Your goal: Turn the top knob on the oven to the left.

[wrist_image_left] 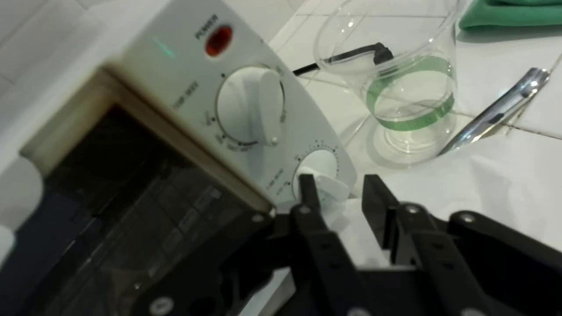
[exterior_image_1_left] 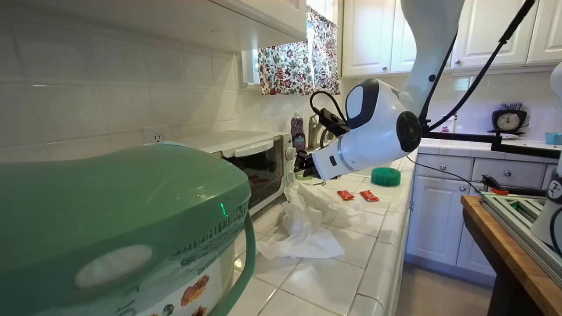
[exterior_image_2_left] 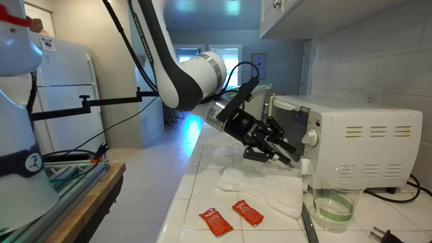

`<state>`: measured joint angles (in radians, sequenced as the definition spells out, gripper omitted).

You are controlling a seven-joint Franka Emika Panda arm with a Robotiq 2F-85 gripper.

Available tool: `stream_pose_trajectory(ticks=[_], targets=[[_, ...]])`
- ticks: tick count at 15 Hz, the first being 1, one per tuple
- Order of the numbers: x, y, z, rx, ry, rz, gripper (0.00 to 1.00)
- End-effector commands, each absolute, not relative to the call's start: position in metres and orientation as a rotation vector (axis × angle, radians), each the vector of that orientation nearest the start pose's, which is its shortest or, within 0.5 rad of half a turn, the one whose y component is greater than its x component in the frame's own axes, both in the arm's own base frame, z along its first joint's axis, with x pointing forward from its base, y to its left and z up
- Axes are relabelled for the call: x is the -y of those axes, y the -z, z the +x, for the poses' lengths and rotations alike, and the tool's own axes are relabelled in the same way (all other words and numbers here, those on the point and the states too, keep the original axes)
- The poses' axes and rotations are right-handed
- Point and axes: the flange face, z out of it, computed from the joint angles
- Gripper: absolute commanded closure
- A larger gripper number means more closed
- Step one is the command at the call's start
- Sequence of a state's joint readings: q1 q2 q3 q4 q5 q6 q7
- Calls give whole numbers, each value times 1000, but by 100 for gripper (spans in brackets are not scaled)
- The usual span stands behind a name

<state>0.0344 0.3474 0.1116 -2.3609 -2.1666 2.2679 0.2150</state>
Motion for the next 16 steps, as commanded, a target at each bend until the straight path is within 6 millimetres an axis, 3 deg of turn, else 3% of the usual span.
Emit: stream_pose_trajectory(ticks=[1, 6, 11, 16], targets=[[-57, -170, 488, -1706, 55, 1161, 34], [-73, -177, 479, -1842, 36, 1239, 0], [-83, -203, 473, -1958, -29, 1369, 0], [-80, -226, 467, -2033, -32, 1503, 0]])
